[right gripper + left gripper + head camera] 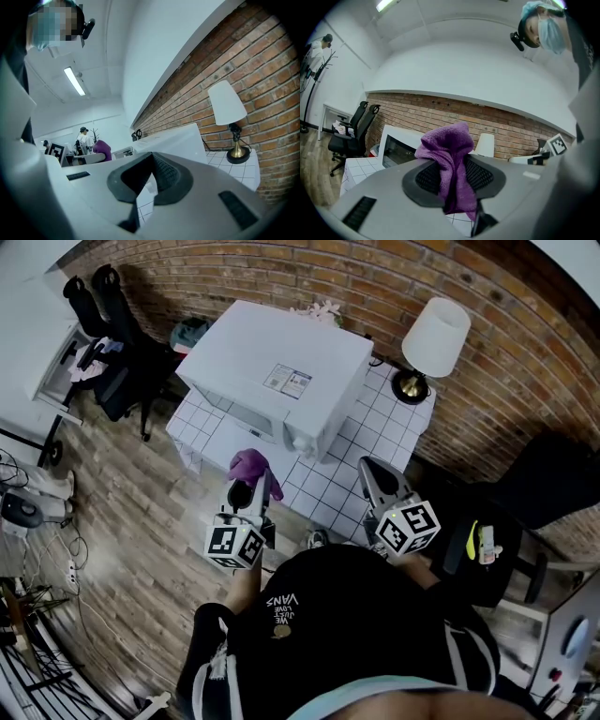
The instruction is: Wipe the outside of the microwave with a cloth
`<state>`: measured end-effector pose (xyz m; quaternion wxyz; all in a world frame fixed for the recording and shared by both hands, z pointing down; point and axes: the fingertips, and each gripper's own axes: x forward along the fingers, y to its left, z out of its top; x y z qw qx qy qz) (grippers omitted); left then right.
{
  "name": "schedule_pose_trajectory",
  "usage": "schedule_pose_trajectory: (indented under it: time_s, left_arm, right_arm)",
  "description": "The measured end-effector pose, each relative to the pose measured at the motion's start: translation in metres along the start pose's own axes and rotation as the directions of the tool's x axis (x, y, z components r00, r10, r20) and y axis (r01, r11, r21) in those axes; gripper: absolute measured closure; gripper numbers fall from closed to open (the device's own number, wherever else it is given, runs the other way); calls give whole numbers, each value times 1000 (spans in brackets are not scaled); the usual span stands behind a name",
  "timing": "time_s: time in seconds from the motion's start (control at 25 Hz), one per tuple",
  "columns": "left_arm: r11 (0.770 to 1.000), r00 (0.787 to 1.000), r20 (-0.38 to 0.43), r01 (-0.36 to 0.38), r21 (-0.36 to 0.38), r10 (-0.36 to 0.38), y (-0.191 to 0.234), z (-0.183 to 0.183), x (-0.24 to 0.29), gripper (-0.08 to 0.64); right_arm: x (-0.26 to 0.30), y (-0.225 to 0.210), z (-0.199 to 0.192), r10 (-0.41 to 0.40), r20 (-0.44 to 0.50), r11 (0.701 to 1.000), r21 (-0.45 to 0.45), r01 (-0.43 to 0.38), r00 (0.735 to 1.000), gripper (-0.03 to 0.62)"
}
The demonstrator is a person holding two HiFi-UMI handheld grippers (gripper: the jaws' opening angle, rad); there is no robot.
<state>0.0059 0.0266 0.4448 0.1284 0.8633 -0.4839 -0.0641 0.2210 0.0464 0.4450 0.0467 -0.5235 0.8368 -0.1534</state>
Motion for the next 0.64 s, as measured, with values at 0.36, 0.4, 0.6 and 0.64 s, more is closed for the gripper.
schedule_pose_trajectory:
  time_s: [0.36,0.4,0.6,0.64]
  left_arm:
    - [1000,1000,-1,12,-17,-13,1,-1,-3,419]
    - [1000,1000,-2,15,-18,-15,1,-2,-2,419]
    - [999,1000,-10,21,-24,-22,3,-4,1,419]
    - [999,1000,-11,23,-25,-23,3,-4,1,419]
  right_arm:
    - [0,7,-2,-3,-6,1000,-5,3,1000,589]
    - [0,7,-2,-3,-7,1000,-6,3,1000,589]
    - [3,8,-3,-3,-10,1000,-6,3,1000,589]
    - [3,8,-4,-3,-10,1000,-5,3,1000,589]
